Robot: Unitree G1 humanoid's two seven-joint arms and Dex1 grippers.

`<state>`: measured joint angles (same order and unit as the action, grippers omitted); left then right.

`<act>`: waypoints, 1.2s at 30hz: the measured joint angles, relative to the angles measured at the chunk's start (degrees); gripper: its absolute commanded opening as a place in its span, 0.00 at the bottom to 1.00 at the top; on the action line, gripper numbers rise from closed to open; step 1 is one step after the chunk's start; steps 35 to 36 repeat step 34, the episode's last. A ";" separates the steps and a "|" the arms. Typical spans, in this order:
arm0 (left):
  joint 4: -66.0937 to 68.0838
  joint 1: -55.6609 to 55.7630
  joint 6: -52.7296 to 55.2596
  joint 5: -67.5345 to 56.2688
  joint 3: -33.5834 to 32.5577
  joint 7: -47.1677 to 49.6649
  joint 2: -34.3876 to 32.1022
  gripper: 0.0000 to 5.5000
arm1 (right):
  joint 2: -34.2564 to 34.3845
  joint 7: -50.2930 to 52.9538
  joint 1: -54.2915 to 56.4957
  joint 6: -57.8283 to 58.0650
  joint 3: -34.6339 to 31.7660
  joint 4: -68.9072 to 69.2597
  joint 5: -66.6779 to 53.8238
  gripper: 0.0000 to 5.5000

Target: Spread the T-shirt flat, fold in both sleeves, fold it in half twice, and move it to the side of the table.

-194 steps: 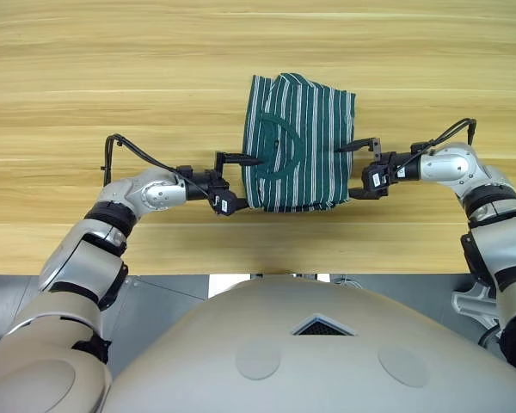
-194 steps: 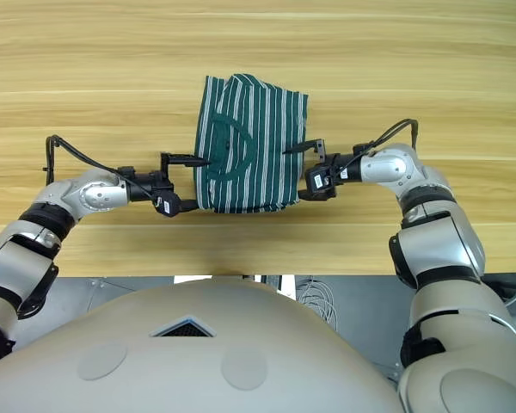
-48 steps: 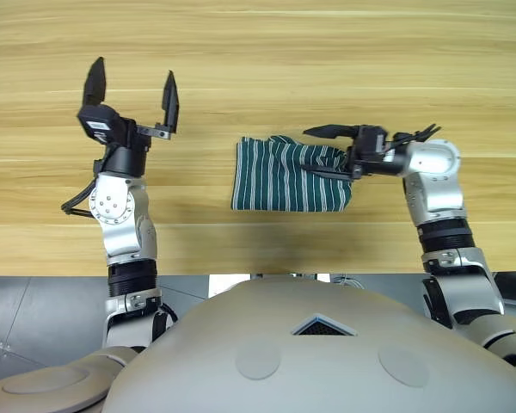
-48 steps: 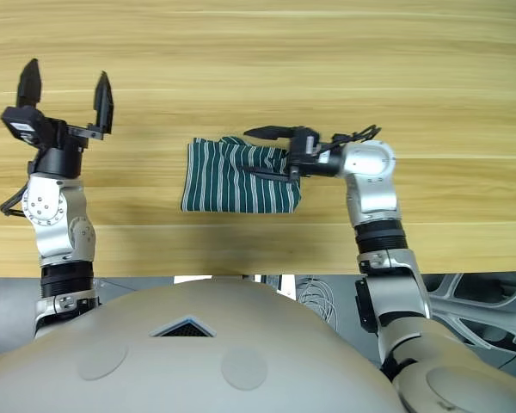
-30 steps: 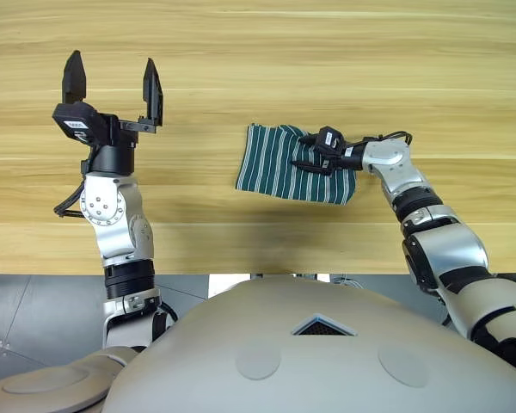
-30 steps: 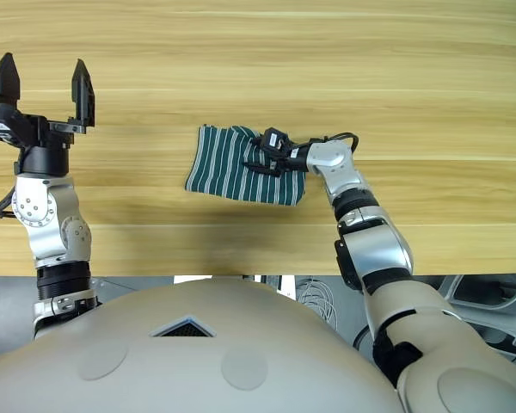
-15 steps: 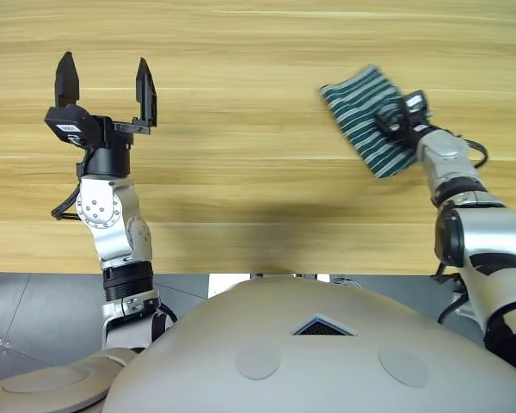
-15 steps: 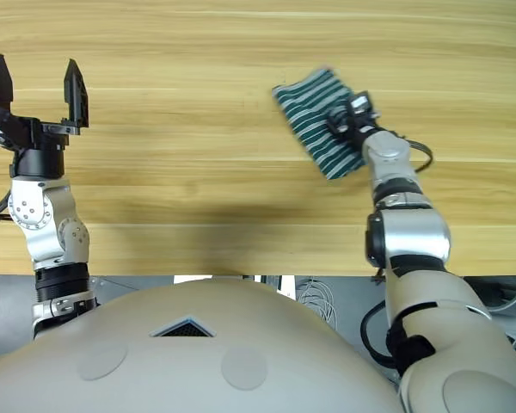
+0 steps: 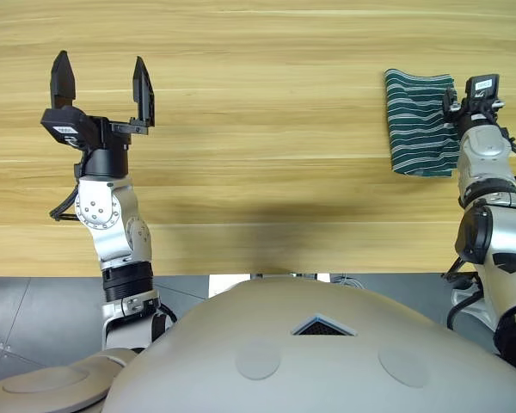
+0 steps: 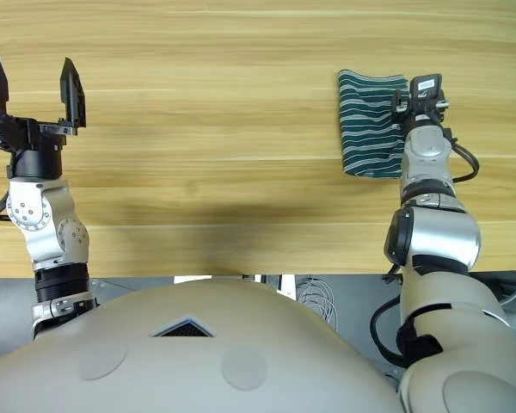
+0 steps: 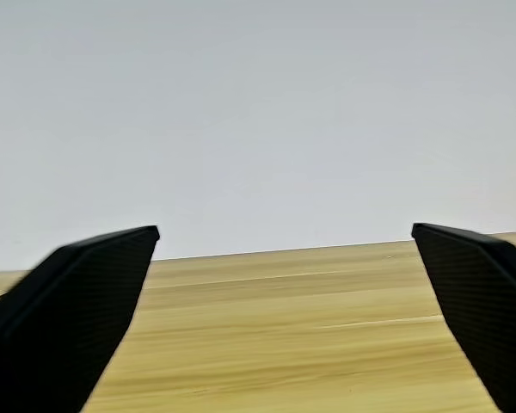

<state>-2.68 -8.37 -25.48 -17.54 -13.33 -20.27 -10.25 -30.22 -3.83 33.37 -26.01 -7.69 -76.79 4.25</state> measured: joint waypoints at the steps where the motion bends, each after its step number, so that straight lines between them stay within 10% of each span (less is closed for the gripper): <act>1: 0.40 0.07 -0.15 0.06 -0.01 0.00 -0.01 0.98 | -0.33 -0.07 0.27 -3.55 -1.53 0.94 -1.26 0.55; 11: 14.31 4.83 -3.38 1.80 -2.68 0.27 -2.24 0.98 | 10.55 -23.94 -2.91 -29.41 -8.98 7.80 -16.34 0.55; 36: 21.03 8.32 -12.66 2.97 -6.57 3.36 -2.46 0.98 | 12.78 -35.28 -2.90 -30.48 -13.98 8.13 -22.56 0.55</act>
